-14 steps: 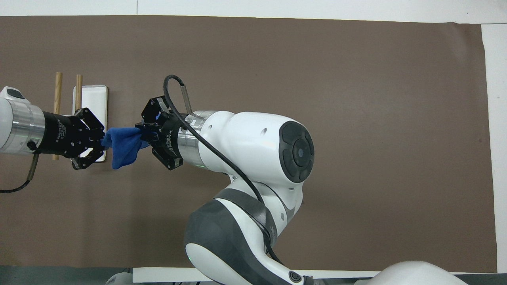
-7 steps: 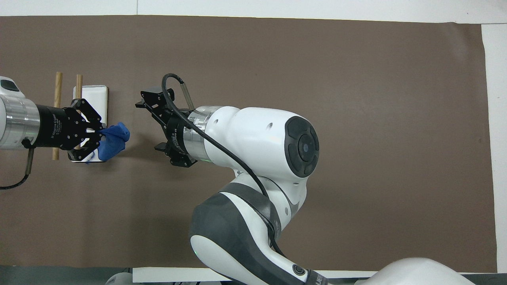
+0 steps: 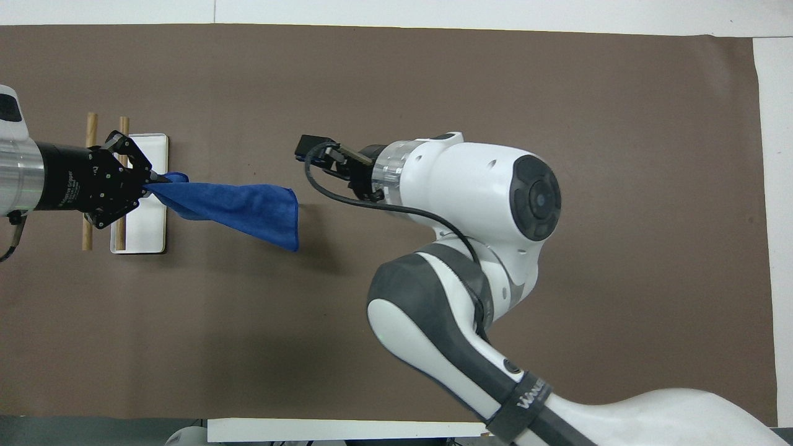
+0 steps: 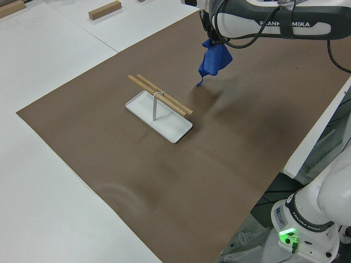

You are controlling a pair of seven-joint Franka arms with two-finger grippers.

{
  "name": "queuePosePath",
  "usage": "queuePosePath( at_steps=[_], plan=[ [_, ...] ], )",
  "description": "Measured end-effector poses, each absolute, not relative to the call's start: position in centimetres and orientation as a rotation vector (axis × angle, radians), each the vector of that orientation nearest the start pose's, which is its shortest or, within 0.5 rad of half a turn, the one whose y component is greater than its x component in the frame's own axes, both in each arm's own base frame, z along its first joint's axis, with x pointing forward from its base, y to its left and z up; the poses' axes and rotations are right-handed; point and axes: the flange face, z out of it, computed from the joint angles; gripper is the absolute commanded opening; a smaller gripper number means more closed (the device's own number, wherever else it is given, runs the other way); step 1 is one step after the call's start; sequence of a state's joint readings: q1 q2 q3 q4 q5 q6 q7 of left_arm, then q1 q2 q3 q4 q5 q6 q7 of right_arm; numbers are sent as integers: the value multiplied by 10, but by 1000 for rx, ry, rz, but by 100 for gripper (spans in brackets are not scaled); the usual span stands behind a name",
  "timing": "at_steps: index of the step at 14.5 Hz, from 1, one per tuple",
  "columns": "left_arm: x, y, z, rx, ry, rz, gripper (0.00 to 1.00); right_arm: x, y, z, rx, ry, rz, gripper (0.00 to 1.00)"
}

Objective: Right arm passes towel to left arm to hang

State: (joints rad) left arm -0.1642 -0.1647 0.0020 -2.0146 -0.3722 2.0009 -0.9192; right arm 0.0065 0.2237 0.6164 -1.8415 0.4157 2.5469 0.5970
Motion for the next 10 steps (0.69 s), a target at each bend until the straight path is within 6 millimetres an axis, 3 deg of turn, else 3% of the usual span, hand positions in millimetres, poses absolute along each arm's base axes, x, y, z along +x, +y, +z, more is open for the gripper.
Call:
queuePosePath(
  at_steps=[3,7,8,10],
  plan=[
    [535,-103,557,-3295,-1104,-85,0,570,265,474,-2641,173,-143,99],
    [550,-79,559,-3401,-561,-290,0,581,125,476,-2864,-18,-14,99],
    [553,-75,560,-3408,-421,-347,0,578,102,479,-2934,-36,15,99],
    [556,-66,557,-3404,-276,-407,0,569,78,487,-3060,-71,64,99]
  ],
)
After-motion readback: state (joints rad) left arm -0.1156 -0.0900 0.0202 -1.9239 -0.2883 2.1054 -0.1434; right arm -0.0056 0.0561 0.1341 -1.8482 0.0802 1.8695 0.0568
